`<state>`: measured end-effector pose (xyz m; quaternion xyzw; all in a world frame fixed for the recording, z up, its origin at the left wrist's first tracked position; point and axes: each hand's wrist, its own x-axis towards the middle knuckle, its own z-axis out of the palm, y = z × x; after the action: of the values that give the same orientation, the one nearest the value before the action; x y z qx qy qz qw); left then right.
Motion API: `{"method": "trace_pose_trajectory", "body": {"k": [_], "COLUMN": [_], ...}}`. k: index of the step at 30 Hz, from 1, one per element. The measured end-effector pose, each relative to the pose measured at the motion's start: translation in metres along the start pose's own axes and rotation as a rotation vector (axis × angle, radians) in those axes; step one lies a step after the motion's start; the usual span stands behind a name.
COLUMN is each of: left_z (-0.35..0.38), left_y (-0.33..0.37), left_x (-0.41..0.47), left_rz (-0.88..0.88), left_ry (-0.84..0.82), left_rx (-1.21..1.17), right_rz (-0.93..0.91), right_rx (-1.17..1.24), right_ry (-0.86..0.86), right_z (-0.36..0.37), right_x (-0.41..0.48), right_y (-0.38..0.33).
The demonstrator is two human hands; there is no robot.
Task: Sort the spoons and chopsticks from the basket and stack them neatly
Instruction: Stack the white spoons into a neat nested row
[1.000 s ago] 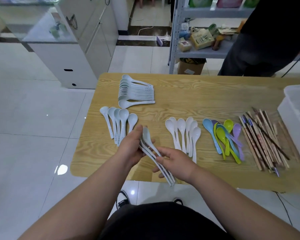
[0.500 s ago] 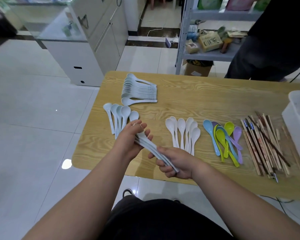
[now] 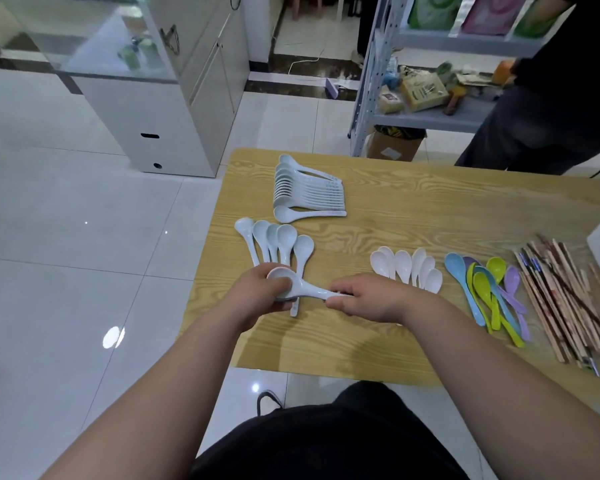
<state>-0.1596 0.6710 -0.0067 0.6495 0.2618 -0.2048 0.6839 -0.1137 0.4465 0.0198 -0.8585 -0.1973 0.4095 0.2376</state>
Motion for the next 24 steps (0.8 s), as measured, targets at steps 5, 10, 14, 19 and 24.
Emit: {"method": "trace_pose_trajectory", "body": {"k": [5,10,14,19,24], "left_z": [-0.027,-0.030,-0.021,-0.016,-0.017], "left_y": [0.000,0.007,0.021,0.039,0.068], "left_x": [0.010,0.031,0.058,0.095,0.142], "left_rz": [0.103,0.185,0.221,0.245,0.318], "left_ry": [-0.027,-0.023,0.001,0.091,0.163], "left_rx": [0.155,0.413,0.490,0.535,0.578], "right_rz": [-0.001,-0.009,-0.022,-0.053,-0.084], "right_rx": [-0.112,-0.239,-0.195,-0.135,-0.158], "right_ry": [0.103,0.166,0.209,0.248,0.334], "right_z": [0.009,0.006,-0.011,-0.044,-0.080], "right_x": [0.024,0.041,0.062,0.095,0.141], "right_y": [-0.008,-0.003,0.009,0.026,0.037]}}
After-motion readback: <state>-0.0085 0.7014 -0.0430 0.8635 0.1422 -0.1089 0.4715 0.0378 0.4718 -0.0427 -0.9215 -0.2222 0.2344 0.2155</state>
